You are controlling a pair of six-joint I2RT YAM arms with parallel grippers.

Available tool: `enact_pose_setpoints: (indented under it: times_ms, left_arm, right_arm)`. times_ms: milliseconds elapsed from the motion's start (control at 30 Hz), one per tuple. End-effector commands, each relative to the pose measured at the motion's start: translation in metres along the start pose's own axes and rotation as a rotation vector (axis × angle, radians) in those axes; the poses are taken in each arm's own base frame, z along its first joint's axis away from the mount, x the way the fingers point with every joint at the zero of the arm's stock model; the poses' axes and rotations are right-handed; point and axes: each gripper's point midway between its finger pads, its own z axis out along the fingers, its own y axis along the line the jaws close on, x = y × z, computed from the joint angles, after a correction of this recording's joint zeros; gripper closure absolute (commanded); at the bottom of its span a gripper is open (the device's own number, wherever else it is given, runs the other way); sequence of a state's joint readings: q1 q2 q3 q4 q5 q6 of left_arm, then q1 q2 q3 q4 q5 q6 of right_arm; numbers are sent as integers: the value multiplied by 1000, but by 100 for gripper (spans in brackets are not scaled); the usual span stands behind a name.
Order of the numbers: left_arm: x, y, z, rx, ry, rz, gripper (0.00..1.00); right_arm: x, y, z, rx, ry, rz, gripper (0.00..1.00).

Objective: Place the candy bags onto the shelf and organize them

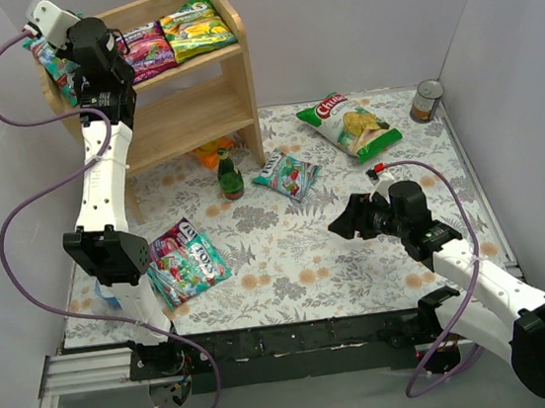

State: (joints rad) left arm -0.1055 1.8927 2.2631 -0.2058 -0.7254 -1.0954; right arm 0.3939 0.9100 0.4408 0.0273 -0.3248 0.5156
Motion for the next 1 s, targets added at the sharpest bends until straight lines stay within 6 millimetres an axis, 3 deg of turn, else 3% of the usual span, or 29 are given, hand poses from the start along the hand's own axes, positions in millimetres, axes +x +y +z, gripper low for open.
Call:
enact_pose_setpoints:
  times_ms: [0,200,233,300,333,367,567,800,967]
  left_arm:
    - [-27,6,-6,-71,-79,44,77]
    - [-12,0,-15,-14,-11,26,78]
    - [-3,2,-16,-10,12,34,79]
    - [-5,1,-26,-1,22,19,81]
    - [5,5,-27,-6,43,29,82]
    - [-3,5,-32,0,37,7,84]
    - [2,16,-46,-8,65,7,88]
    - [-14,26,-68,6,59,-25,91]
    - [-28,20,-73,42,33,-46,91]
  right_arm:
    - [-7,8,3,-41,-18,-6,31]
    - [-5,8,7,-48,-9,11,32]
    - [-5,8,7,-48,-8,12,32]
    - [-4,7,8,-46,-4,13,32]
    - [-4,7,8,-44,-5,15,32]
    - [-4,7,7,-45,-6,13,32]
    - [-2,5,8,-37,-4,15,32]
    - [0,4,9,-38,3,25,32]
    - [3,3,10,-39,10,34,32]
